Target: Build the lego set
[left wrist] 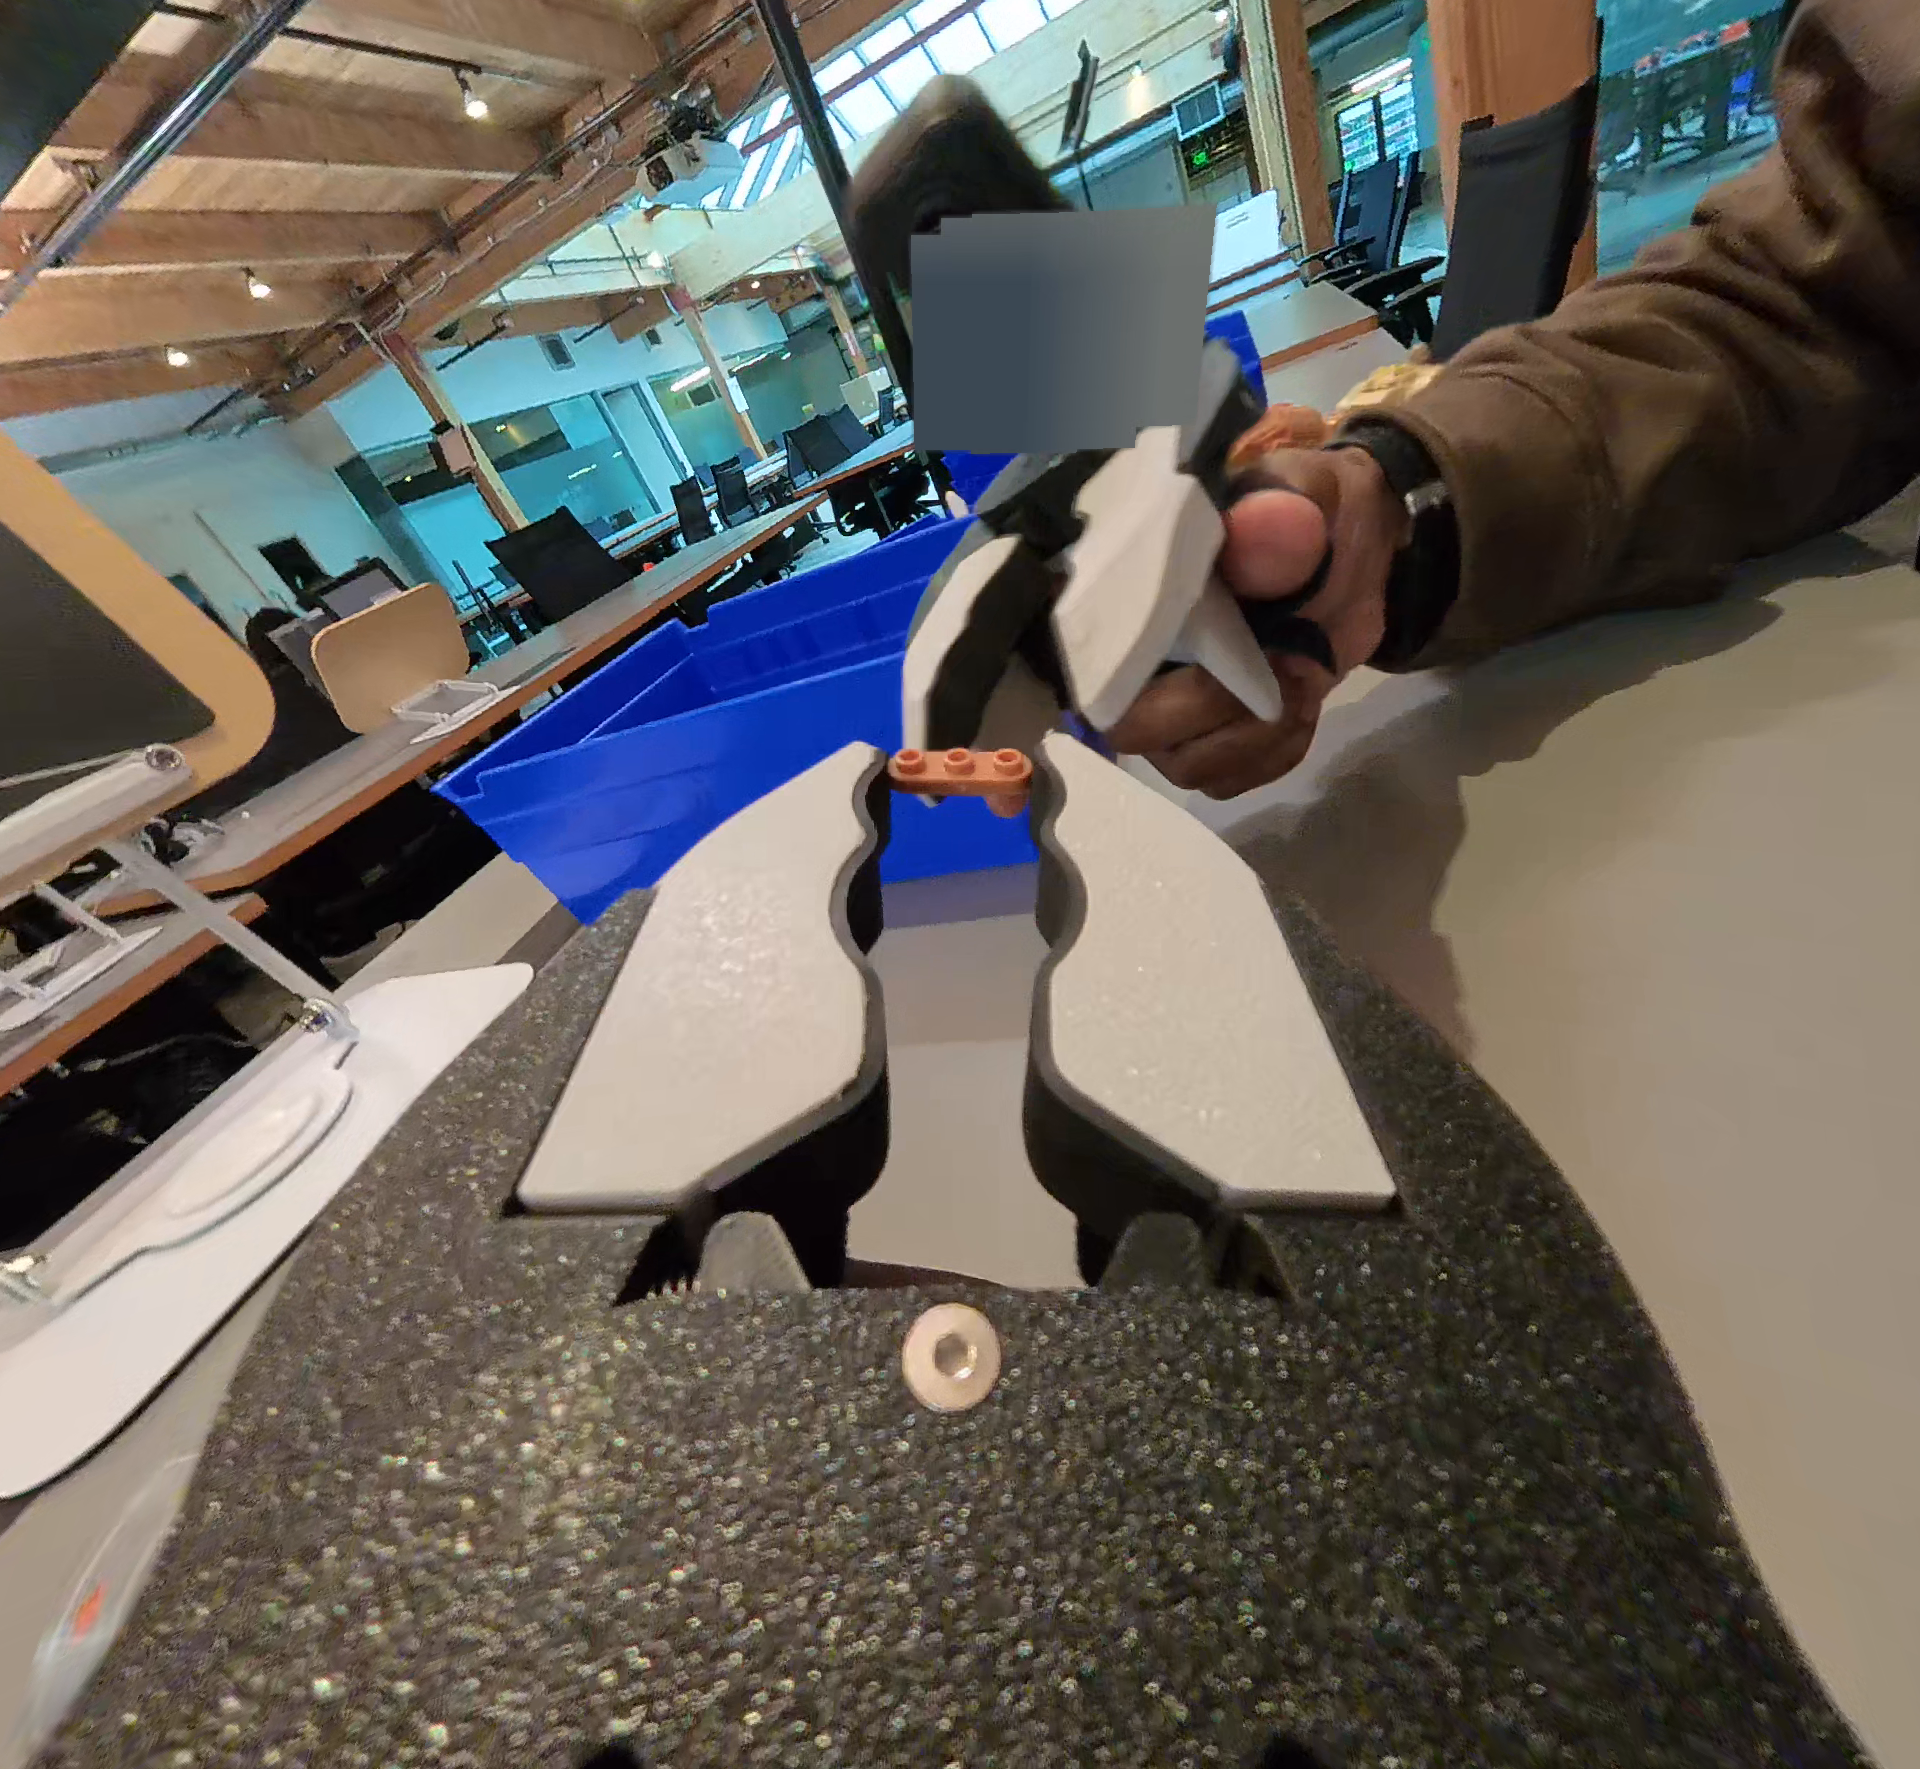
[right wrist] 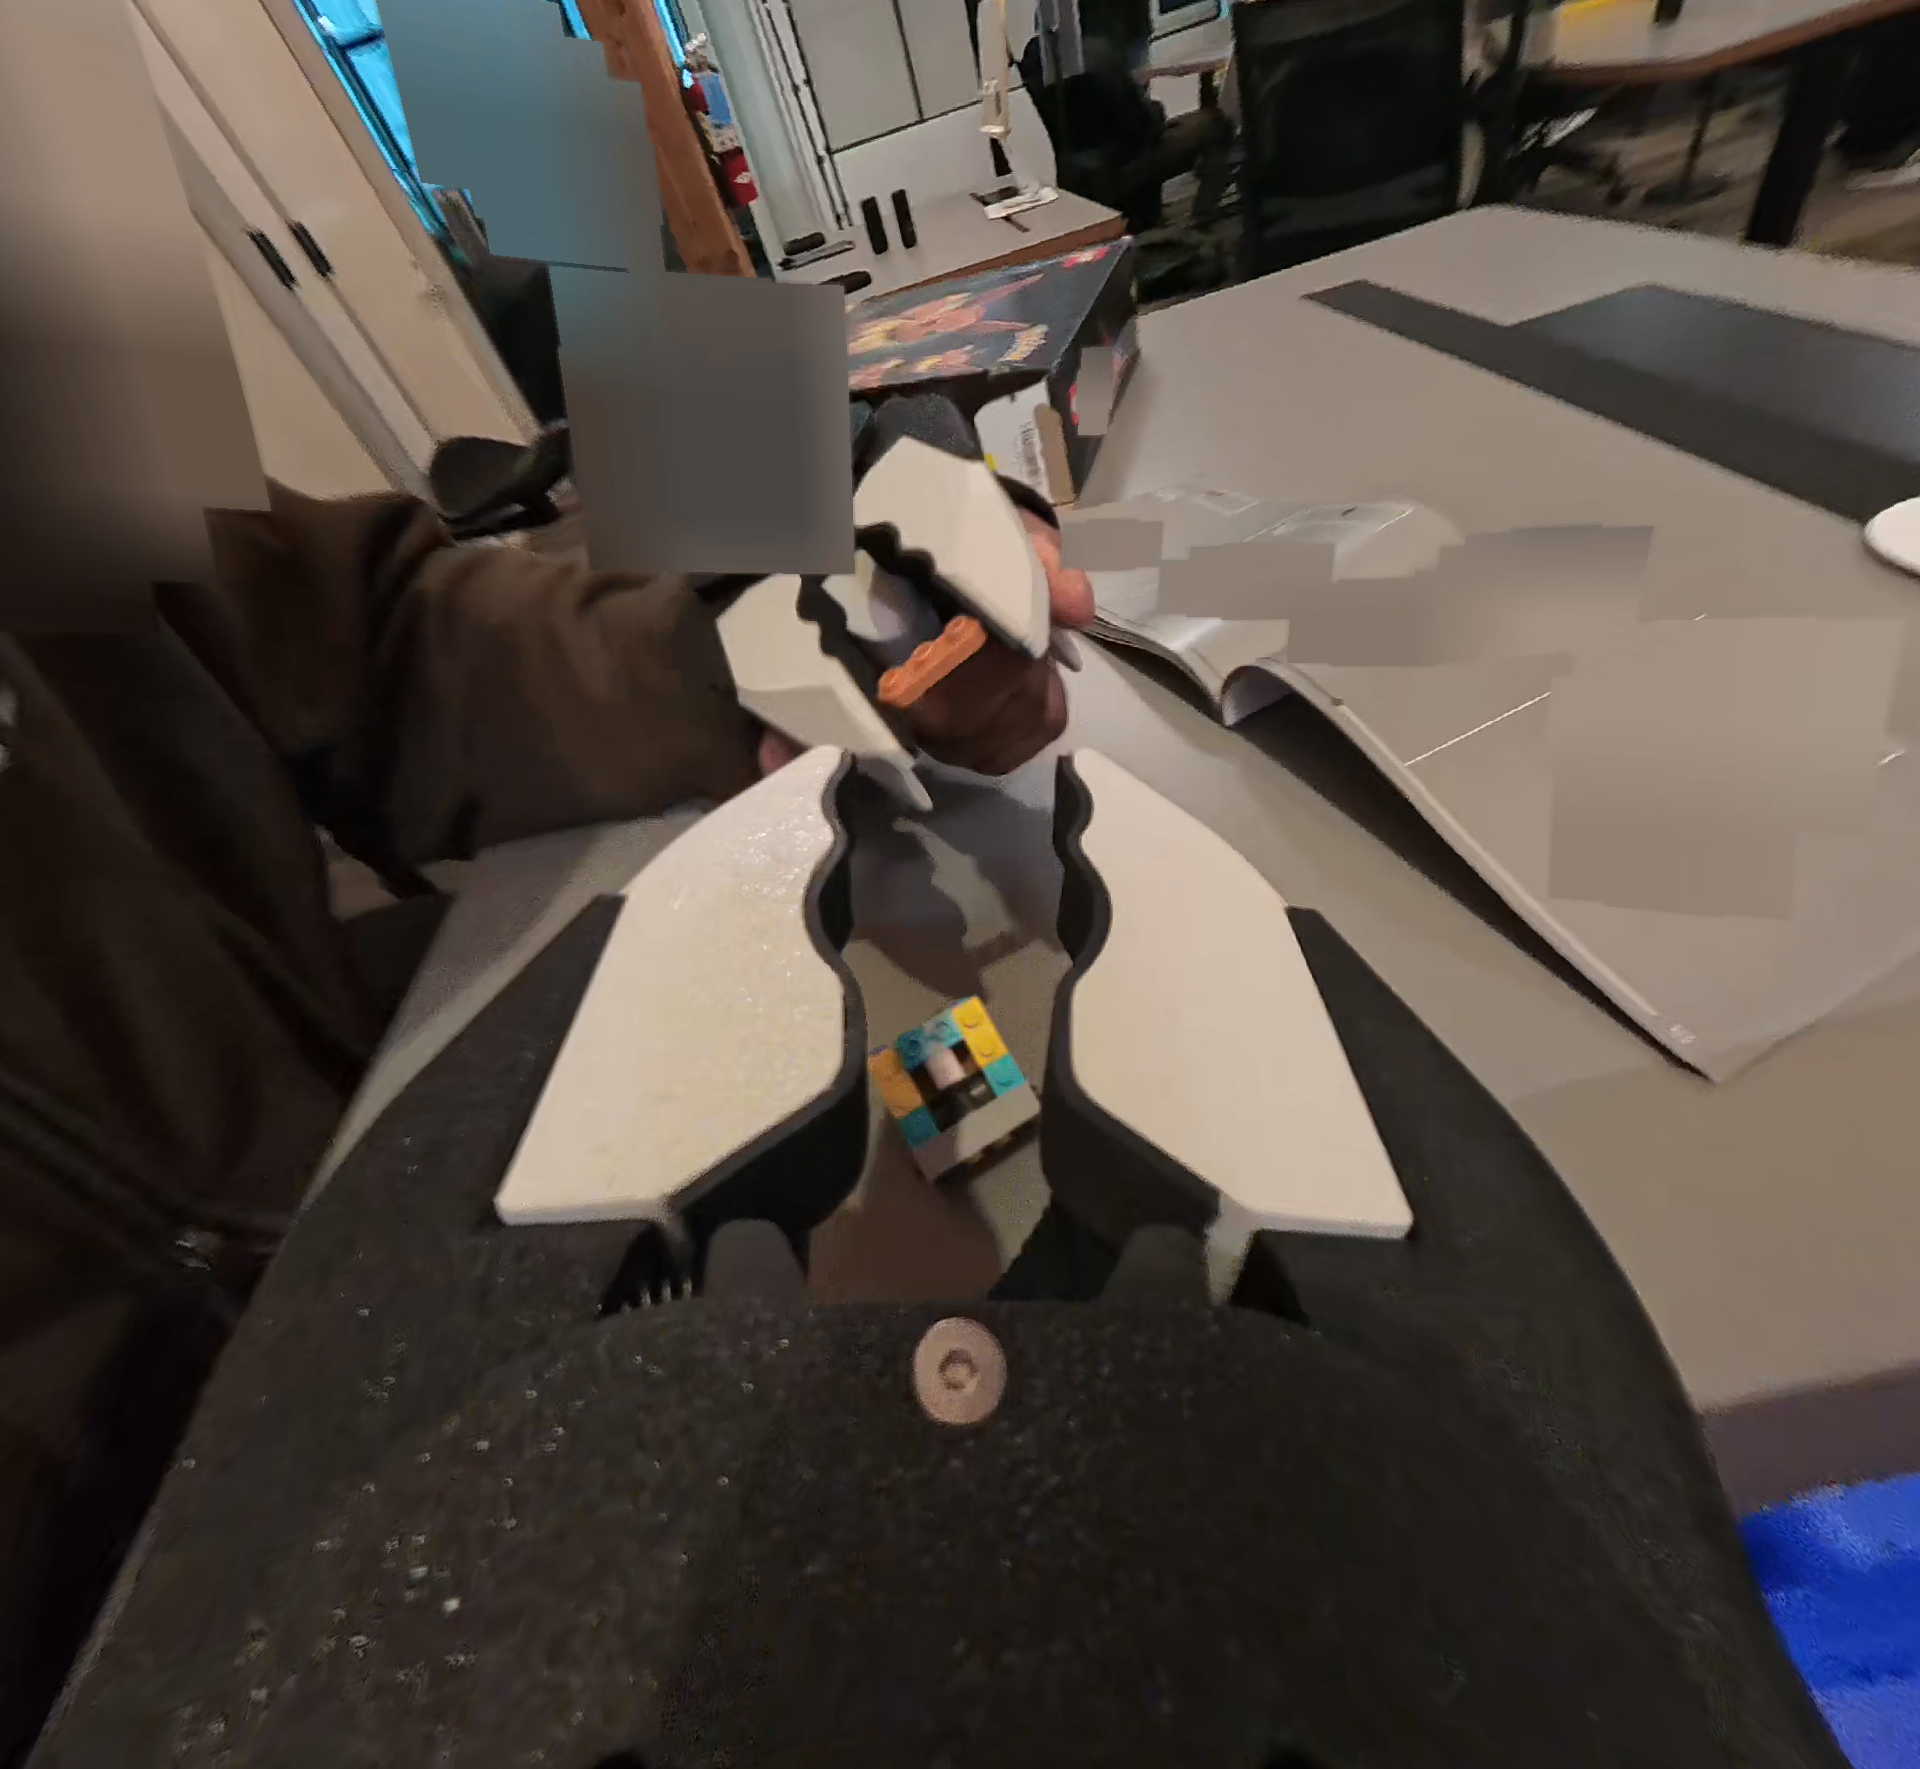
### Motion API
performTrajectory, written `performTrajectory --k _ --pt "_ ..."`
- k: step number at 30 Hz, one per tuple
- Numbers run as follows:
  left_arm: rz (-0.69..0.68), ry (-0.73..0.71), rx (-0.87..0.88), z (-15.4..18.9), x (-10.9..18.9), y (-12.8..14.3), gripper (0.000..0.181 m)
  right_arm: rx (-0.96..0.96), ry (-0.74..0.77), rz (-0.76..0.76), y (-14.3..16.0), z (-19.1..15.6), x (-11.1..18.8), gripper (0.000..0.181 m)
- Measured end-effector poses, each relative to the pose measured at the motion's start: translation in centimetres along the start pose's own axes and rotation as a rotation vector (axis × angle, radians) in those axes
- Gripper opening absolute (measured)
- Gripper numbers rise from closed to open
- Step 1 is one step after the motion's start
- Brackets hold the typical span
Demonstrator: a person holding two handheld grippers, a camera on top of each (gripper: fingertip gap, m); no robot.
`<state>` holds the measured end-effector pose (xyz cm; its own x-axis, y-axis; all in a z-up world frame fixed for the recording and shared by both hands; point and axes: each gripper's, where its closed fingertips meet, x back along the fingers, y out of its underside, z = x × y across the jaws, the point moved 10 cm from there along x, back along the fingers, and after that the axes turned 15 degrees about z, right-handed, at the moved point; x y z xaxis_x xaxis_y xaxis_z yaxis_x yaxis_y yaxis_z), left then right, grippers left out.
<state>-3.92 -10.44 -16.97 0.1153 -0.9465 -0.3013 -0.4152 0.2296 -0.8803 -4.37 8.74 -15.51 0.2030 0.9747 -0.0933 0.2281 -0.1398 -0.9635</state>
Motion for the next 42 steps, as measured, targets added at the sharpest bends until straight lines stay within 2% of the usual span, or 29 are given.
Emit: performTrajectory --k 4,17,42 --pt "-0.002 -0.029 0.054 -0.5 0.1 0.7 0.025 0.138 0.038 -0.010 1.2 -0.4 0.7 0.033" --pt "0.056 -0.059 0.291 -1.7 0.1 1.6 0.025 0.011 0.085 0.064 2.1 1.2 2.7 0.027" --pt "0.051 -0.089 0.312 -1.9 0.7 1.5 0.025 -0.013 0.102 0.049 2.3 1.4 2.9 0.025"
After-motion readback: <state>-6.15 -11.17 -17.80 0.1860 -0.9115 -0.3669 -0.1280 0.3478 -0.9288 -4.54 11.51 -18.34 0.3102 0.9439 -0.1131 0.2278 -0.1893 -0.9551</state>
